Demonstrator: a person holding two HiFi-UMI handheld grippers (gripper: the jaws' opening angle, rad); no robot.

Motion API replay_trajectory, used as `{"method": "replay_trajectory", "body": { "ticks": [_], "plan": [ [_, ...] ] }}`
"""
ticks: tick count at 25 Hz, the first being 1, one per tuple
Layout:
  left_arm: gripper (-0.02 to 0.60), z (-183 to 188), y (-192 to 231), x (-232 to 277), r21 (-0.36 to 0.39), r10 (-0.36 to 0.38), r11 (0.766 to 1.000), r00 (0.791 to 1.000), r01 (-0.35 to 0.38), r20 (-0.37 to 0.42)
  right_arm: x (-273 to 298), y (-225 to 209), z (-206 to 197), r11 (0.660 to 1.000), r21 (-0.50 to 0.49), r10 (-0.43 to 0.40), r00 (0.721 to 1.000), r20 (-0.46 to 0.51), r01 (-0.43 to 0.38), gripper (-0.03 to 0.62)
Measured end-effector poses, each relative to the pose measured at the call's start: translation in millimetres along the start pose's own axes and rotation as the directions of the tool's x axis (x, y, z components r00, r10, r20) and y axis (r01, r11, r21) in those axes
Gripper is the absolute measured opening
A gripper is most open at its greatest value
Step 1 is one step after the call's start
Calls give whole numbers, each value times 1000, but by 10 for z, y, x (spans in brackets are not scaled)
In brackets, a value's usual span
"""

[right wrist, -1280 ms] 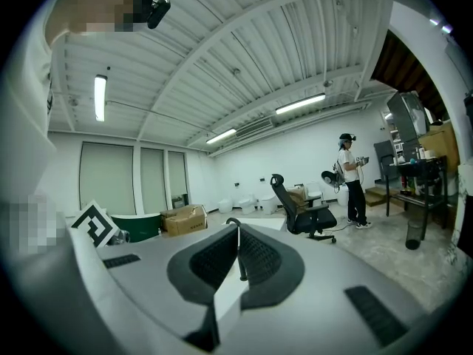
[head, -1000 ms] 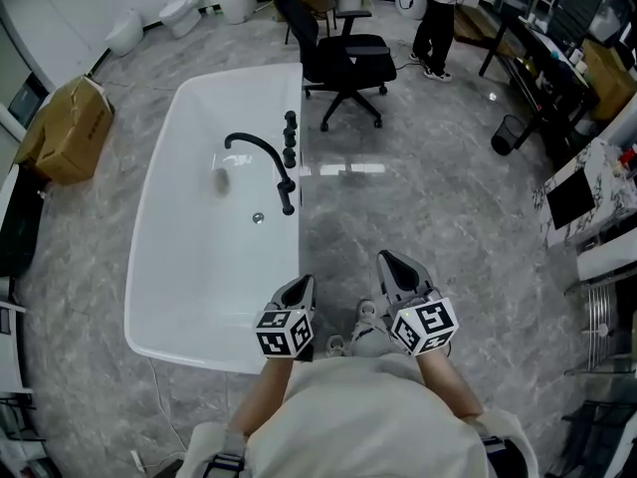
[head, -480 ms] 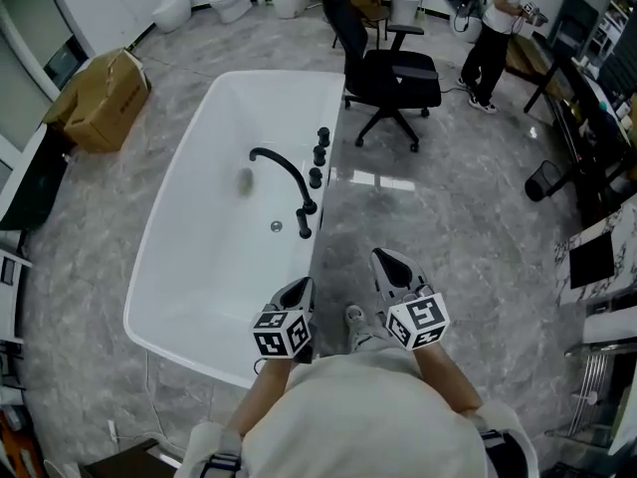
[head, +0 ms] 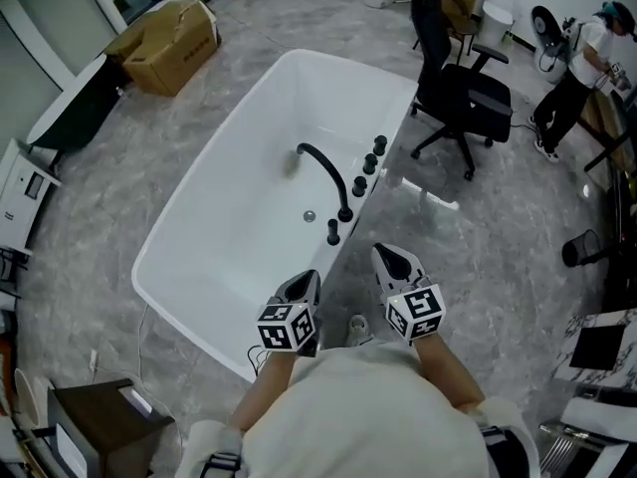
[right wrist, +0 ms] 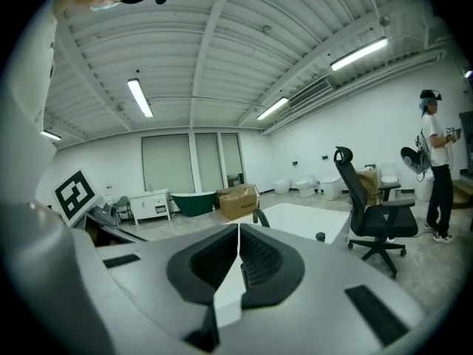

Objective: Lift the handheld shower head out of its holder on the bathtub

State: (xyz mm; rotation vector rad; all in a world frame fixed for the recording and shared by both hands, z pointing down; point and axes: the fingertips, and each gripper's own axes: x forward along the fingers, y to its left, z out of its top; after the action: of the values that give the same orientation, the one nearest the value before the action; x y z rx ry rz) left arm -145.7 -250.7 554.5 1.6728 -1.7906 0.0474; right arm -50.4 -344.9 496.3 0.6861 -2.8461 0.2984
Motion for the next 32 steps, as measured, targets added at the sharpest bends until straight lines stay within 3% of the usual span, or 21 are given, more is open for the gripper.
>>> {"method": "replay_trajectory", "body": {
  "ticks": [7,20,24,32],
  "plan": [
    [20,22,195,74,-82,130,989,991,-127,38,453,-55,-188,988,-66,135,987,-91,-141,21],
    [20,-180,441,71,-219,270,941,963,-259,17,1130,-144,-862,959,-54,258,936,-241,-279,27],
    [20,-257,550,52,-232,295,930,955,-287,1,1346,-147,-1177,949,-27,294,913,-284,-314,159],
    [20,-413,722,22,-285,345,897,938,-337,-25,1762,-95,-1817,941,-18,303,863,-404,-339,218]
  ]
}}
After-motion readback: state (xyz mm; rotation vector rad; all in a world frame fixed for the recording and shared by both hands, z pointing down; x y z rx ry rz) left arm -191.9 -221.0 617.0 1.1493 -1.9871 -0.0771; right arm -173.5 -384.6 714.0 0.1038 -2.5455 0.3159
